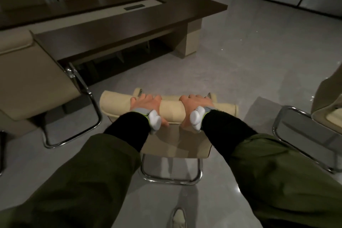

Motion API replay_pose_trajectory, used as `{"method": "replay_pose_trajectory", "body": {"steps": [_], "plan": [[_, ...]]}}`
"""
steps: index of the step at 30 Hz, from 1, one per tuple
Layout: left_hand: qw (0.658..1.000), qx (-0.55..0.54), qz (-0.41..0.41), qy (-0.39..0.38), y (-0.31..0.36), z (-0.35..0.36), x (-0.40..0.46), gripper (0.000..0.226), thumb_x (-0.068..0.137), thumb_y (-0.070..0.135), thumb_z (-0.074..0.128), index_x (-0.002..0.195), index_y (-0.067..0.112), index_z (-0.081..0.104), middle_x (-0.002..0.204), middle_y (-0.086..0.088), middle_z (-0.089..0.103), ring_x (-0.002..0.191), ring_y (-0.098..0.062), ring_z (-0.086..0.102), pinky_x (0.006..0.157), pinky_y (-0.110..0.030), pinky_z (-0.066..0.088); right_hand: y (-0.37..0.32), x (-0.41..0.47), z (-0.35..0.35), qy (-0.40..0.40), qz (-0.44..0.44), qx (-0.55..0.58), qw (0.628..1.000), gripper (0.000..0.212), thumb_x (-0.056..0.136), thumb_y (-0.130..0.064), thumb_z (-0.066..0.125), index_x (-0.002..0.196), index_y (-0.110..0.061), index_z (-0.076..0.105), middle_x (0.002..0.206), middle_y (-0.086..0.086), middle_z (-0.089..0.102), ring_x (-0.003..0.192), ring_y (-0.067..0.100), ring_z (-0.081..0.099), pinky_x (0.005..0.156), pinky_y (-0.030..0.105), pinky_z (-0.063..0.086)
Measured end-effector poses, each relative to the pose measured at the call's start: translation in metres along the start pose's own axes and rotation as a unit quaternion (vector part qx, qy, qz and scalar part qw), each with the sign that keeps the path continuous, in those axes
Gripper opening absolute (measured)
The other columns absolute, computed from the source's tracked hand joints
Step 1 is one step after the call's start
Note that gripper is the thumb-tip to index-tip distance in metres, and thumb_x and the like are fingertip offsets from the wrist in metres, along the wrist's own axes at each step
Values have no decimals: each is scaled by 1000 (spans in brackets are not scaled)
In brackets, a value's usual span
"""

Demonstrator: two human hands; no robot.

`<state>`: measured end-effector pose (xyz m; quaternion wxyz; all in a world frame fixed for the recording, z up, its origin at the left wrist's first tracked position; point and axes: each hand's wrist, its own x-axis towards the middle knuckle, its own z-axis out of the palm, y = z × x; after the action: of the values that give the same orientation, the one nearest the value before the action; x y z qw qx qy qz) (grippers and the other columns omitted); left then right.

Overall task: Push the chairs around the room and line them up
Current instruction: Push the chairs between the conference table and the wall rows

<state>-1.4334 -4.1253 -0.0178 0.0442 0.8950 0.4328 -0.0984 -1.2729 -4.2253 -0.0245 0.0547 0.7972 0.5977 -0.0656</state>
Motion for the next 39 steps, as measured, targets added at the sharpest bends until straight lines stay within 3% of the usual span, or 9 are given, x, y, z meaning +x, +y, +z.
{"method": "replay_pose_trajectory", "body": {"steps": [3, 7, 11, 13, 17, 23, 27, 35, 39], "plan": [[1000, -12, -21, 7, -5, 4, -29, 84, 52, 78, 74, 117, 33, 45, 112, 0, 48, 115, -27, 44, 80, -44, 25, -16, -7, 1, -5, 3, -18, 1000, 77, 37, -51, 77, 106, -39, 46, 100, -4, 54, 94, 28, 56, 85, 43, 41], [999, -22, -43, 16, -13, 14, -67, 83, 54, 76, 76, 116, 31, 45, 115, -1, 50, 114, -26, 44, 82, -44, 26, -29, 19, 44, -12, 18, -24, 999, 102, -8, -62, 74, 86, -51, 38, 87, -10, 54, 79, 46, 44, 80, 50, 43], [997, -33, -64, 16, -18, 20, -99, 78, 58, 74, 74, 115, 30, 44, 117, -1, 51, 114, -26, 44, 88, -47, 30, -47, -31, 11, -16, -59, -55, 997, 81, 31, -62, 76, 104, -44, 47, 97, -6, 54, 90, 27, 56, 96, 47, 41], [996, -32, -76, 17, -18, 23, -108, 78, 59, 73, 73, 117, 30, 44, 119, -2, 52, 116, -27, 44, 92, -49, 31, -48, -39, 1, -31, -90, -34, 995, 79, 39, -62, 75, 110, -42, 47, 101, -6, 54, 98, 25, 56, 94, 43, 41], [994, -35, -105, 8, -21, 29, -122, 78, 61, 69, 75, 120, 29, 43, 121, -3, 50, 118, -29, 43, 94, -51, 30, -59, -46, -2, -42, -120, -30, 991, 74, 39, -60, 76, 106, -44, 48, 95, -9, 49, 97, 22, 56, 82, 35, 38], [987, -22, -157, 23, -22, 36, -120, 73, 50, 52, 78, 110, 31, 40, 112, -2, 50, 112, -27, 45, 89, -49, 31, -58, -35, -10, -50, -164, -37, 984, 76, 42, -64, 74, 111, -44, 49, 104, -7, 54, 99, 23, 54, 94, 46, 39], [986, -32, -163, 17, -26, 27, -106, 65, 64, 56, 74, 115, 29, 43, 121, -6, 52, 117, -29, 43, 93, -48, 30, -54, -19, -12, -44, -191, -40, 980, 78, 44, -65, 75, 114, -44, 48, 104, -6, 54, 95, 24, 54, 89, 43, 42], [985, -8, -168, 32, -13, 15, -55, 81, 61, 70, 76, 121, 26, 45, 121, -8, 54, 115, -31, 47, 97, -46, 33, -19, 56, -17, -63, -238, -45, 968, 80, 46, -67, 76, 117, -47, 44, 107, -6, 52, 99, 24, 51, 94, 43, 38], [981, -30, -190, 5, -6, 4, -19, 89, 59, 71, 77, 126, 25, 42, 123, -9, 52, 117, -32, 45, 97, -50, 32, 3, 99, -15, -45, -274, -36, 960, 73, 51, -68, 70, 116, -47, 43, 104, -5, 51, 97, 25, 51, 87, 44, 33]]}}
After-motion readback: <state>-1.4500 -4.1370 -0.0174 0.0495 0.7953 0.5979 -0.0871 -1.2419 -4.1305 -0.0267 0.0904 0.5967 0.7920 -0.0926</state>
